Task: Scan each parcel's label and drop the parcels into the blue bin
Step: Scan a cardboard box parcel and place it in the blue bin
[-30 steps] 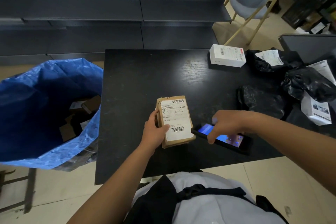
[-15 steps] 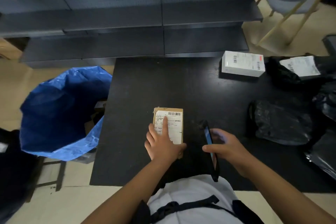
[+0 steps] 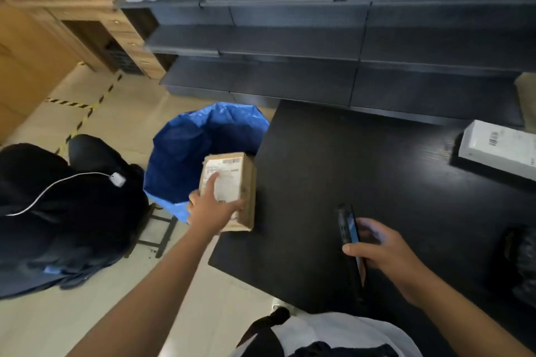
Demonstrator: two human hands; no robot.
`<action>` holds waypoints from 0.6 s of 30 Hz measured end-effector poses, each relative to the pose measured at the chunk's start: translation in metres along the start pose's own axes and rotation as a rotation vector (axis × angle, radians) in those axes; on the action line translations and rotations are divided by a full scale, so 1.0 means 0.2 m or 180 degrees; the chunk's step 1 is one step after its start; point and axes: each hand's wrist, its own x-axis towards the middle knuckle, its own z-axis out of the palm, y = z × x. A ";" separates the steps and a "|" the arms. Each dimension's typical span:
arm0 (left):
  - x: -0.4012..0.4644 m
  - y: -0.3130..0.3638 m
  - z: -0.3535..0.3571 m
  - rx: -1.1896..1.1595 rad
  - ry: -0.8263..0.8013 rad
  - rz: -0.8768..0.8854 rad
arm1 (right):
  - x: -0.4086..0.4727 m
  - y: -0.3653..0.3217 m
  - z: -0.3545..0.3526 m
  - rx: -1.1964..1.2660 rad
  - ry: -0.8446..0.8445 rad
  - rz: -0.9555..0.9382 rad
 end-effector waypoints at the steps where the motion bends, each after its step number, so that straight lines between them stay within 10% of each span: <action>1: 0.09 0.03 -0.09 0.0108 0.0104 0.0015 | 0.00 -0.01 0.01 0.0012 -0.0036 -0.0035; 8: 0.46 0.13 -0.39 0.0073 0.0316 0.0280 | -0.03 -0.03 0.13 -0.0041 0.0225 -0.0135; 18: -0.07 0.07 0.53 -0.0400 -0.2397 0.1415 | -0.31 0.16 0.19 0.0640 0.1243 0.0066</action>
